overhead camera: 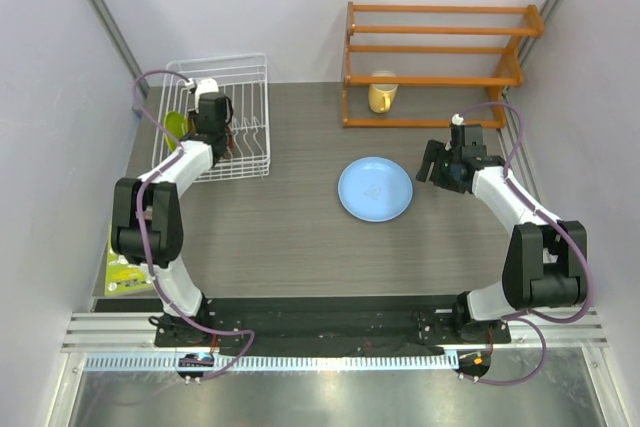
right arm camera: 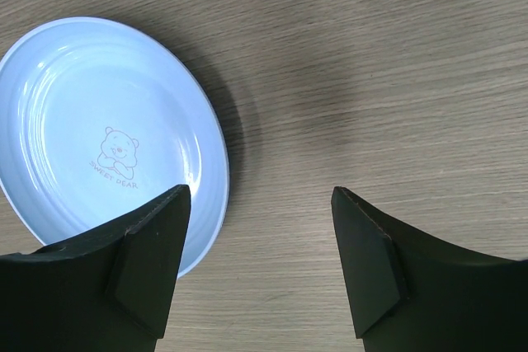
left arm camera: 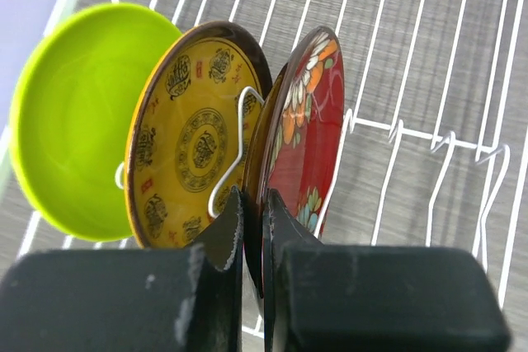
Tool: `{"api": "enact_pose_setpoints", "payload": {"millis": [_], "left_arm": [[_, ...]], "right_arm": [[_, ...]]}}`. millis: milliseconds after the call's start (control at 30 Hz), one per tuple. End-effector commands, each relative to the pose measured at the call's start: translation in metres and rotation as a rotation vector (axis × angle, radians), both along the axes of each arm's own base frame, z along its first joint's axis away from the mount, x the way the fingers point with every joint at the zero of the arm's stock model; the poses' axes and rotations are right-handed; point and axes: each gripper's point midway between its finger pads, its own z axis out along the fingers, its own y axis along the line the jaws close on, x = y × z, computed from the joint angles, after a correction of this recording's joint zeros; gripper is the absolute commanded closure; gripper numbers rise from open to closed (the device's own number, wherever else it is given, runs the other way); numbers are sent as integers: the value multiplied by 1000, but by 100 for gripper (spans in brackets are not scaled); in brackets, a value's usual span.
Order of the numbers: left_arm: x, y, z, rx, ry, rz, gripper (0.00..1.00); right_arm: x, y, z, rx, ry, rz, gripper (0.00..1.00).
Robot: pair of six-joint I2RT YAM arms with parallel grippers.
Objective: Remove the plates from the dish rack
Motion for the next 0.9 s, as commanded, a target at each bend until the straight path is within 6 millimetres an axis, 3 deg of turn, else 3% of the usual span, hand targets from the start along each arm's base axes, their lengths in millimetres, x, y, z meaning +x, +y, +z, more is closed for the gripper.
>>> {"api": "enact_pose_setpoints", "payload": {"millis": [0,267,433,467,600,700,867], "left_arm": [[0,7,94,131,-186,34,100],[-25,-3,150,267,-262,63,100],[-42,-11,170,182,-298,44,100],[-48,-15,165,155,-271,24,100],[-61,-48,172,-59,-308,-109,100],[-67,-78,162,-221,-298,-208,100],[-73,-144,143,-509,-269,-411,100]], "right_arm": [[7,-1,17,-10,-50,6,25],[4,-7,30,-36,-74,-12,25],[5,-5,51,-26,-126,-11,25],[5,-3,59,-17,-149,-3,25],[8,16,88,73,-224,57,26],[12,31,111,130,-289,102,26],[16,78,140,333,-385,224,25]]}}
